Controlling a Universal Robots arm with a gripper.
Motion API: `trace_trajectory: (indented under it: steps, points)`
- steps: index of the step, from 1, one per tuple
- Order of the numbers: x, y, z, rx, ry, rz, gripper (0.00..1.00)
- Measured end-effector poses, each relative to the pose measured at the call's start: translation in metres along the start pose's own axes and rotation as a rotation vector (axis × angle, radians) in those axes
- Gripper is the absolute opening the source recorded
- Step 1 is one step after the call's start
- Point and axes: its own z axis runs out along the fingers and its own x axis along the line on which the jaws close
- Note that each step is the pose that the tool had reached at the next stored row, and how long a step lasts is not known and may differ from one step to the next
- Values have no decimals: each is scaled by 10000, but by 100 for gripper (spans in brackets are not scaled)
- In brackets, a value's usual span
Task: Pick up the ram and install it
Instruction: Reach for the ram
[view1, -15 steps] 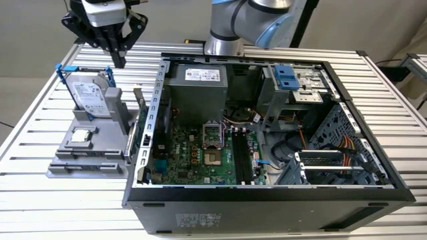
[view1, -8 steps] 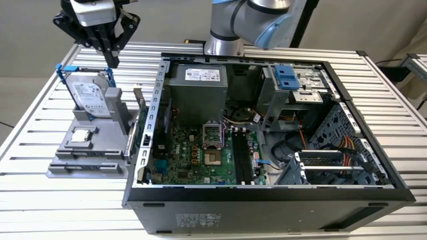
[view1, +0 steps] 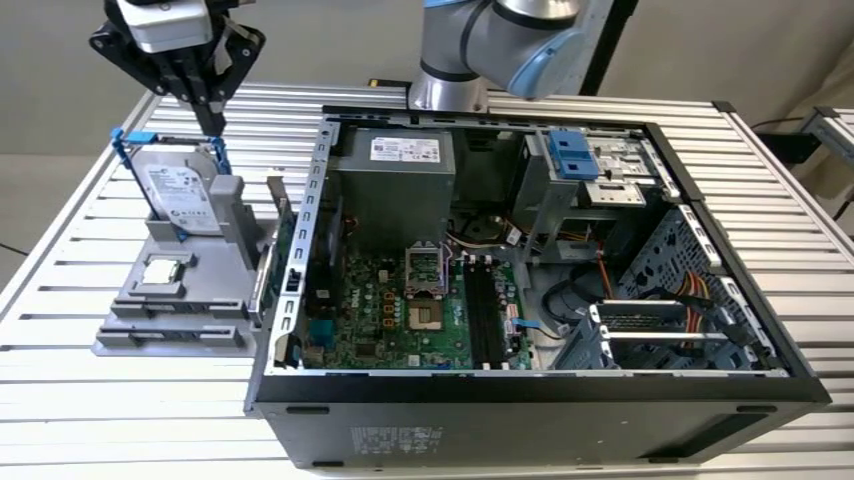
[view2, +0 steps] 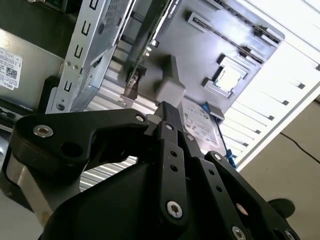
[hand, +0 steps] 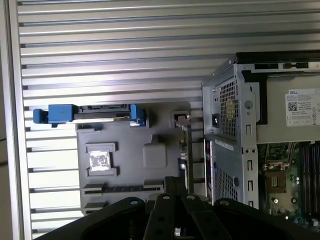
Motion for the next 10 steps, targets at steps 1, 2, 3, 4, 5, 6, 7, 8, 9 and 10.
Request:
trace_trajectory:
  steps: [1,2,3,4,5,6,7,8,9,10]
  points:
    - [13,-1,-1,1,0,0,0]
    - [28,-2,-1,0,-2,0,0]
    - [42,-3,-1,1,-2,0,0]
    - [56,-4,-2,0,-4,0,0]
    - [70,-5,-2,0,-5,0,0]
    - [88,-6,-3,0,-7,0,0]
    - [105,-7,-4,0,-7,0,0]
    - [120,-9,-3,-1,-9,0,0]
    - [136,-10,-4,0,-8,0,0]
    - [146,-10,-4,-1,-9,-1,0]
